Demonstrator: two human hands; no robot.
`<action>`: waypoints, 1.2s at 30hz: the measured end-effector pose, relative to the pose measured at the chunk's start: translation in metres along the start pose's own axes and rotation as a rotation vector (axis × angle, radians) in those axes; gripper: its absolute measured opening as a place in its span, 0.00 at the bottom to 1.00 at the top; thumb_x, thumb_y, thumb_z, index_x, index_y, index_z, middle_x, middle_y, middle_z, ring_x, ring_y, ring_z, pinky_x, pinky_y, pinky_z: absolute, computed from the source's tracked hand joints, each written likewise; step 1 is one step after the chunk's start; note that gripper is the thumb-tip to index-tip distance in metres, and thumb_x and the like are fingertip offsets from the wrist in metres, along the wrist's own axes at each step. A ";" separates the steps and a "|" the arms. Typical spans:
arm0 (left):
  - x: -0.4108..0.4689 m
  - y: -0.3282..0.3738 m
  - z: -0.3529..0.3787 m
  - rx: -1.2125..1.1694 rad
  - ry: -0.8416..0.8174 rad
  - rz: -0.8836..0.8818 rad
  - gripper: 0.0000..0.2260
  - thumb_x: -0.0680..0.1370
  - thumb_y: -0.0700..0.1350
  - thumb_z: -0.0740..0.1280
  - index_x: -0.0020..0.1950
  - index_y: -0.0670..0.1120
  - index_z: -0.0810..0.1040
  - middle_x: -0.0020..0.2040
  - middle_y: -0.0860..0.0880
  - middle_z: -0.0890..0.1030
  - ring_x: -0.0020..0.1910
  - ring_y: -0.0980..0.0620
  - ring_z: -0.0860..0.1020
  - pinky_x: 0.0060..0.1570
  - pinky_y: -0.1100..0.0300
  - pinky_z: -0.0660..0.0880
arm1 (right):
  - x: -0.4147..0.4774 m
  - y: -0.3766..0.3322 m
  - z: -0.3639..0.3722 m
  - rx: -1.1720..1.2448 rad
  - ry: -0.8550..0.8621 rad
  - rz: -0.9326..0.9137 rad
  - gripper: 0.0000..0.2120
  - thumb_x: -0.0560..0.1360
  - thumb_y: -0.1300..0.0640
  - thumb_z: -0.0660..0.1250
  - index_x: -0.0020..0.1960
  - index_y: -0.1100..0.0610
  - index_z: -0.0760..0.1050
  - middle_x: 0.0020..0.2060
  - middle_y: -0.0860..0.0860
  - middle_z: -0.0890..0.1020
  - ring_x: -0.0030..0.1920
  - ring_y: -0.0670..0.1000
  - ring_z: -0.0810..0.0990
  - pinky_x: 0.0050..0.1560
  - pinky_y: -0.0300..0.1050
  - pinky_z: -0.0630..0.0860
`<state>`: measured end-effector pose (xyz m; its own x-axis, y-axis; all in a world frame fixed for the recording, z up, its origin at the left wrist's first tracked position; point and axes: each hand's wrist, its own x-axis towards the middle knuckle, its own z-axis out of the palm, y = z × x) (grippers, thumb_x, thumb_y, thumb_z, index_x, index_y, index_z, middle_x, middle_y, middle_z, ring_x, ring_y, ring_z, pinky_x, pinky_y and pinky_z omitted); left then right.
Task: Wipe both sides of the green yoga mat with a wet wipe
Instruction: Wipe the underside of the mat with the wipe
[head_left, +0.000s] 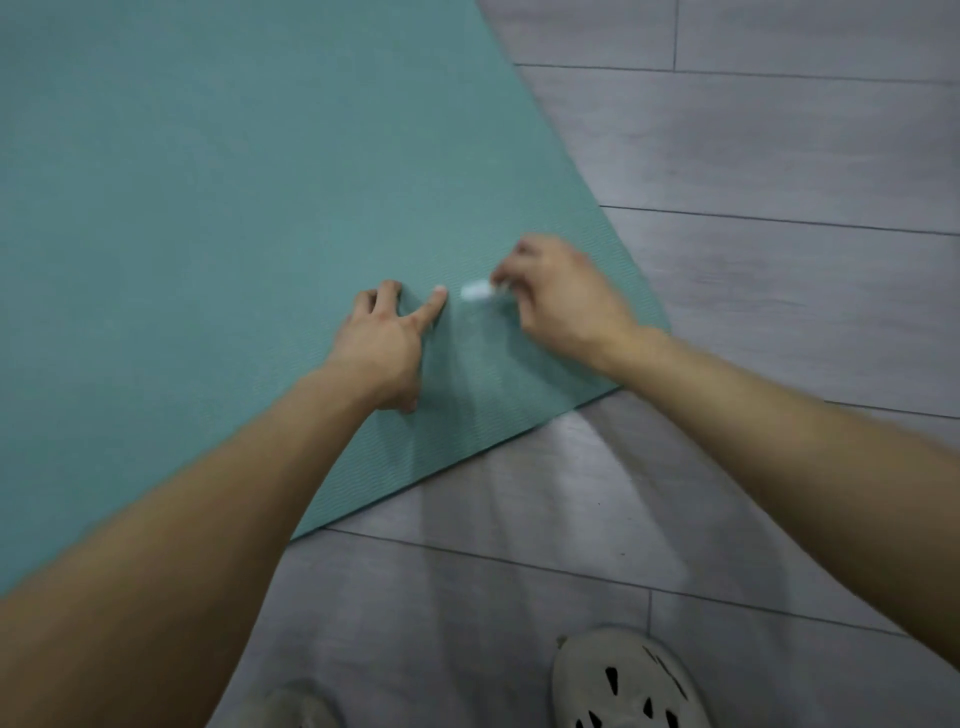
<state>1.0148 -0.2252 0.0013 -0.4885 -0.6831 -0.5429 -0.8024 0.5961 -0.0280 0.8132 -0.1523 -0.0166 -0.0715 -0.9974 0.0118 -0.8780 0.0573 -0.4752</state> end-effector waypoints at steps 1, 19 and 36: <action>-0.002 0.001 -0.001 -0.012 -0.007 -0.003 0.65 0.64 0.51 0.86 0.85 0.62 0.42 0.82 0.42 0.51 0.79 0.37 0.56 0.76 0.45 0.67 | 0.019 0.010 -0.005 -0.028 0.047 0.073 0.14 0.77 0.64 0.64 0.57 0.54 0.85 0.52 0.54 0.80 0.55 0.60 0.80 0.57 0.53 0.78; 0.008 0.025 -0.032 -0.178 -0.037 -0.058 0.55 0.64 0.63 0.84 0.84 0.62 0.58 0.81 0.43 0.59 0.78 0.39 0.64 0.75 0.41 0.69 | -0.029 0.030 0.003 -0.071 0.012 0.292 0.15 0.77 0.65 0.65 0.59 0.55 0.85 0.51 0.57 0.80 0.54 0.63 0.80 0.54 0.52 0.76; 0.028 0.067 -0.023 -0.127 0.080 -0.053 0.58 0.62 0.63 0.85 0.84 0.66 0.54 0.84 0.47 0.55 0.83 0.40 0.57 0.75 0.38 0.68 | -0.069 0.061 0.000 0.049 0.124 0.197 0.12 0.76 0.66 0.65 0.53 0.57 0.84 0.50 0.54 0.80 0.52 0.58 0.78 0.54 0.53 0.78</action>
<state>0.9393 -0.2145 0.0034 -0.4661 -0.7467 -0.4746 -0.8622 0.5036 0.0544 0.7645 -0.0797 -0.0460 -0.2996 -0.9538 0.0209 -0.8176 0.2453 -0.5209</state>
